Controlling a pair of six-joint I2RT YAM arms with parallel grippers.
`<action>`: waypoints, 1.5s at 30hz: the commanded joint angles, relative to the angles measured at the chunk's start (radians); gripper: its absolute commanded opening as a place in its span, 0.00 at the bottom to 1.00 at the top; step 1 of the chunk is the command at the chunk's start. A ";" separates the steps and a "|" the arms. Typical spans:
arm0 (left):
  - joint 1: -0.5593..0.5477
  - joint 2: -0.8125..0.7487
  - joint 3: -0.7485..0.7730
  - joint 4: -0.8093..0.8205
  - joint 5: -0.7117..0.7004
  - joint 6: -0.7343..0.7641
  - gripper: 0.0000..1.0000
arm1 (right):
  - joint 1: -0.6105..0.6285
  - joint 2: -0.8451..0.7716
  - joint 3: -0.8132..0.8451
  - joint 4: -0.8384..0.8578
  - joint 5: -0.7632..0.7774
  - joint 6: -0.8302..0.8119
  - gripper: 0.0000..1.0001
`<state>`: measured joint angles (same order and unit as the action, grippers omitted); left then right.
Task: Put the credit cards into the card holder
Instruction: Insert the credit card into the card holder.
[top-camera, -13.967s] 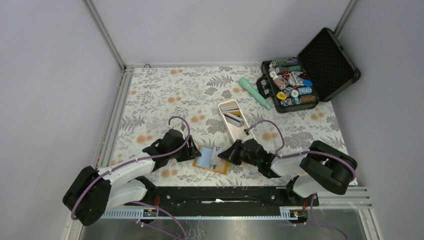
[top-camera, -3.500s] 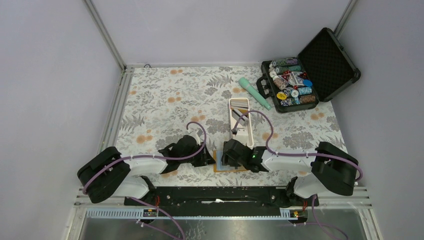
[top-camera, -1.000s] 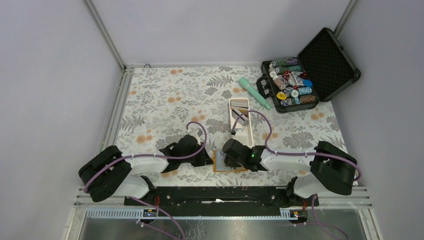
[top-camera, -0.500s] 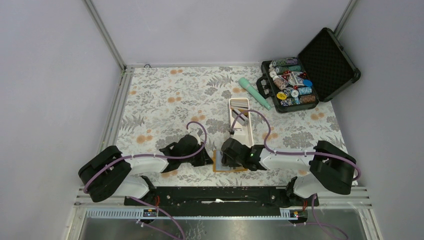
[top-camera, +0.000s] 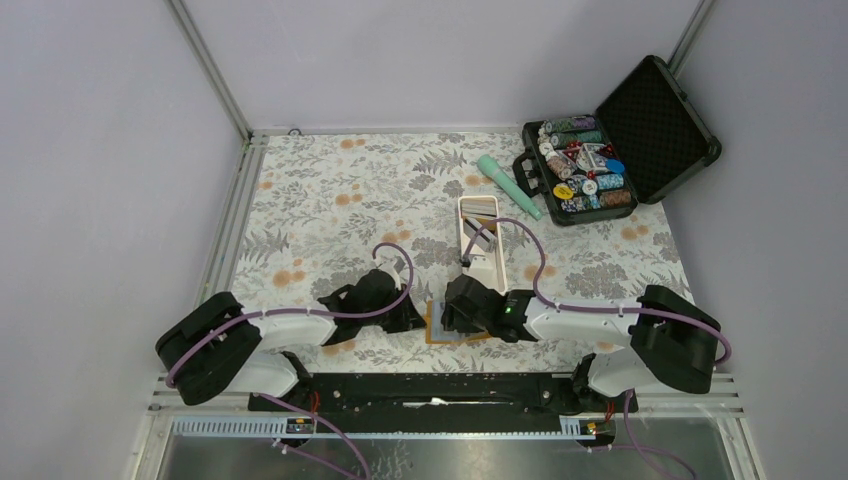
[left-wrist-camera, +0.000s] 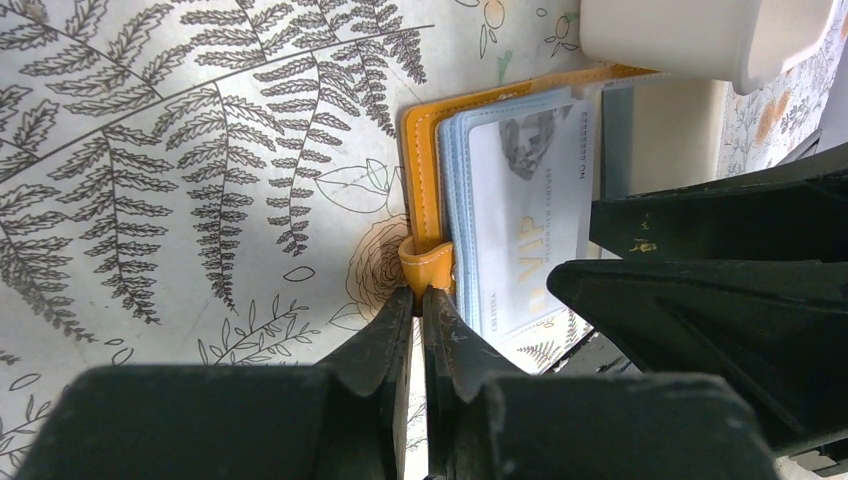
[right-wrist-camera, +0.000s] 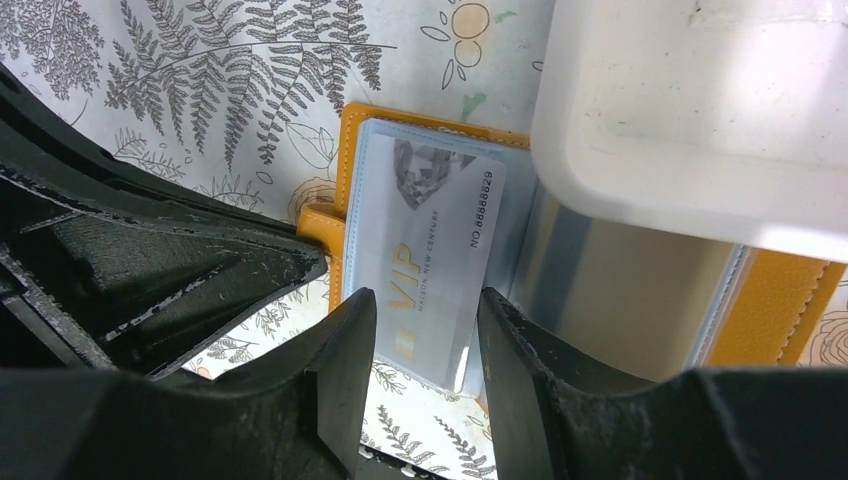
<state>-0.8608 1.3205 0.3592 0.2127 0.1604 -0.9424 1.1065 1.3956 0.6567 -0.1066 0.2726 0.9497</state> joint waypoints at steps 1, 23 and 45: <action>-0.006 -0.028 0.021 0.013 -0.010 0.007 0.08 | 0.013 0.016 0.003 0.065 -0.025 0.020 0.49; -0.006 -0.169 0.032 -0.194 -0.156 0.064 0.06 | 0.014 -0.151 -0.017 -0.039 0.034 -0.036 0.60; 0.011 -0.354 0.101 -0.367 -0.171 0.136 0.56 | -0.187 -0.295 -0.262 0.185 -0.255 -0.029 0.52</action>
<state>-0.8524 0.9966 0.4095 -0.1925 -0.0414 -0.8326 0.9234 1.1038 0.4206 -0.0307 0.0772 0.8856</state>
